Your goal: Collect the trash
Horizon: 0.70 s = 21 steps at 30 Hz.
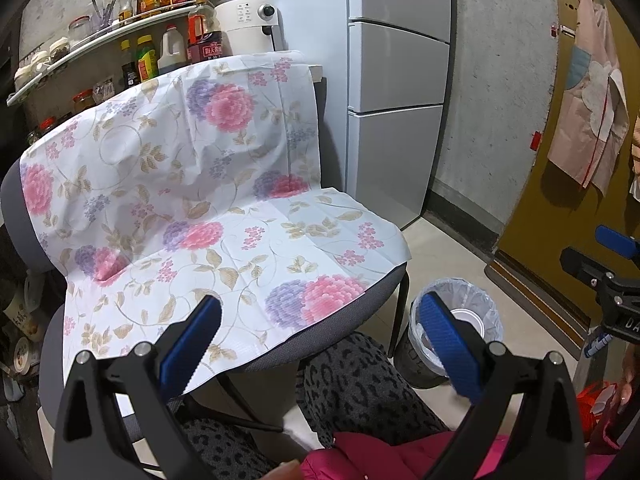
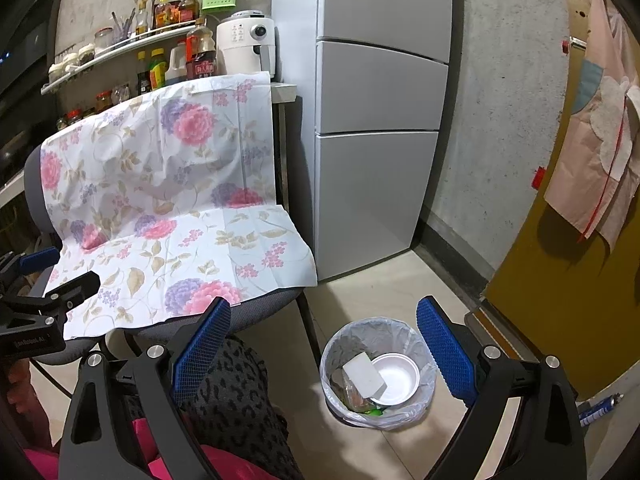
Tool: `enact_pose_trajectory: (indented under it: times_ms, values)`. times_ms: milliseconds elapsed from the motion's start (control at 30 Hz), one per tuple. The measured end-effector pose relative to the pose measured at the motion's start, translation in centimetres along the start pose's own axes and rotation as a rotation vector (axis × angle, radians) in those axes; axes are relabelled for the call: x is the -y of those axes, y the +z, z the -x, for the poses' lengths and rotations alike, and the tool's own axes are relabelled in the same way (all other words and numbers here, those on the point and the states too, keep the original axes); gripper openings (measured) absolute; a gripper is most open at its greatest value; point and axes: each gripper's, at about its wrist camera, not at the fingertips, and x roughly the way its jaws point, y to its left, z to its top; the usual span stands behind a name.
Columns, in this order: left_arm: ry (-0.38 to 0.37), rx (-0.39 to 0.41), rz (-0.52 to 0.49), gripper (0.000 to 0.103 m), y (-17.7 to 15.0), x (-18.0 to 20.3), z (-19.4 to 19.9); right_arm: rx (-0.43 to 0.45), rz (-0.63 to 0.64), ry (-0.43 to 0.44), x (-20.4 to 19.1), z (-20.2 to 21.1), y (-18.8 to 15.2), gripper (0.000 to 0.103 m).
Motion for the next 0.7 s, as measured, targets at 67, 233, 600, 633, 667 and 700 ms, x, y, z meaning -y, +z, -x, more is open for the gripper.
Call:
enact_pose_trajectory:
  times_ms: [67,233,600,633,667,700]
  values:
    - [0.002,0.002,0.004,0.097,-0.06,-0.11,0.04,-0.001,0.001,-0.001,-0.15,0.0,-0.02,0.093]
    - [0.0,0.001,0.003,0.097,-0.06,-0.18,0.02,-0.002,-0.001,-0.002,-0.14,-0.04,-0.01,0.093]
    - [0.004,0.004,0.008,0.097,-0.09,-0.3,0.14,-0.005,0.002,-0.003,-0.21,-0.16,-0.14,0.093]
    - [0.003,0.004,0.008,0.097,-0.1,-0.31,0.1,-0.003,0.002,-0.002,-0.2,-0.13,-0.08,0.093]
    - [0.003,0.004,0.008,0.097,-0.1,-0.32,0.13,-0.004,0.003,-0.002,-0.2,-0.14,-0.1,0.093]
    - [0.003,0.004,0.008,0.097,-0.1,-0.33,0.13,-0.003,0.002,-0.003,-0.22,-0.11,-0.05,0.093]
